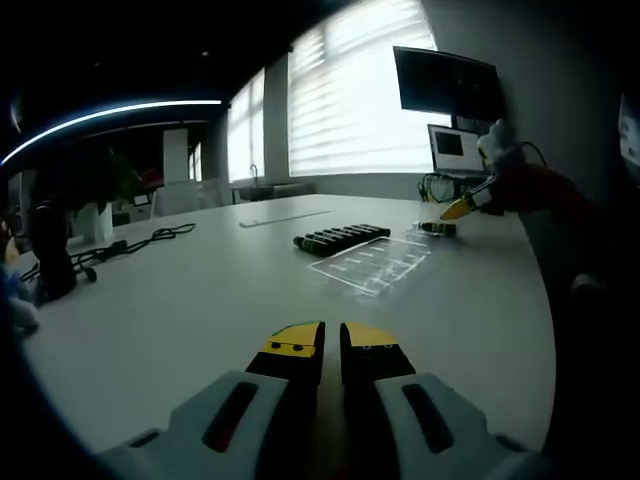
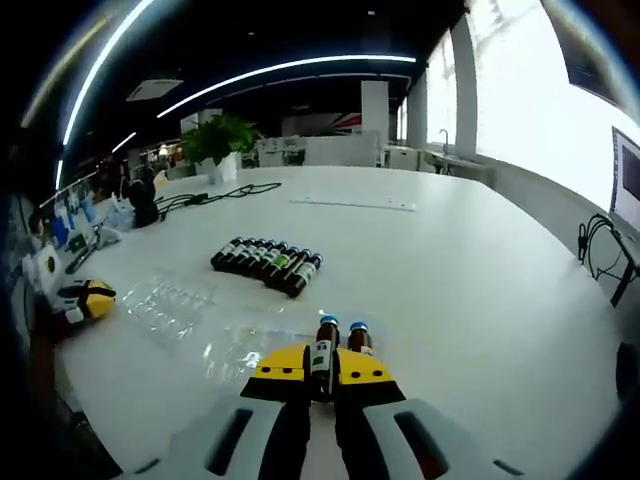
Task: Grip medicine bottles put into box
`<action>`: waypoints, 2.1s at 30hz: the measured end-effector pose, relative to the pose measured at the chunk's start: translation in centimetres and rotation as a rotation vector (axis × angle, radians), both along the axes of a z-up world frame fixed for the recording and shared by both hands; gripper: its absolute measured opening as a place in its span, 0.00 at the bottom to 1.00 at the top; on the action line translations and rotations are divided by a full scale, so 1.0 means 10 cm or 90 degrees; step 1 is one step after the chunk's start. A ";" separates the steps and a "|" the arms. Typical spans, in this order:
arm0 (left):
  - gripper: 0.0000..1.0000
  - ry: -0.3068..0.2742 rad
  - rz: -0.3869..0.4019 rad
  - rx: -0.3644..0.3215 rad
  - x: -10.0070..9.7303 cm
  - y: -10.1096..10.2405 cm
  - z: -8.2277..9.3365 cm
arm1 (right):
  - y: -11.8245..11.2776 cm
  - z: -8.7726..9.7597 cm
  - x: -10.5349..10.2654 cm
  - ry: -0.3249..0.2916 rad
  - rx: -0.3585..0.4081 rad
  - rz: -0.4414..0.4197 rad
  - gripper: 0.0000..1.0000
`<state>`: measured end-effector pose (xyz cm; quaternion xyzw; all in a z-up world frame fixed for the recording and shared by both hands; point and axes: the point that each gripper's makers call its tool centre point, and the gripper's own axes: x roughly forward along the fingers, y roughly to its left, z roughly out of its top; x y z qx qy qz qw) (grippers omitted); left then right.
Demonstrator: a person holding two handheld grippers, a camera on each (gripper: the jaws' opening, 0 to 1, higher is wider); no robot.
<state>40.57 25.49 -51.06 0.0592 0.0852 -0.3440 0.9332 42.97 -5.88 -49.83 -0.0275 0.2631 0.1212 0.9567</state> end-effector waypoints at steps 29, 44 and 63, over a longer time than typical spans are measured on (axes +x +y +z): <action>0.02 0.000 0.001 0.004 0.00 0.00 -0.01 | 0.02 -0.12 0.05 0.042 -0.065 0.035 0.04; 0.02 0.000 0.001 0.005 0.00 0.00 -0.01 | -0.01 -0.15 0.01 0.036 -0.078 -0.013 0.05; 0.02 0.000 0.001 0.003 0.00 0.00 -0.01 | -0.04 -0.16 0.04 0.012 -0.095 -0.072 0.06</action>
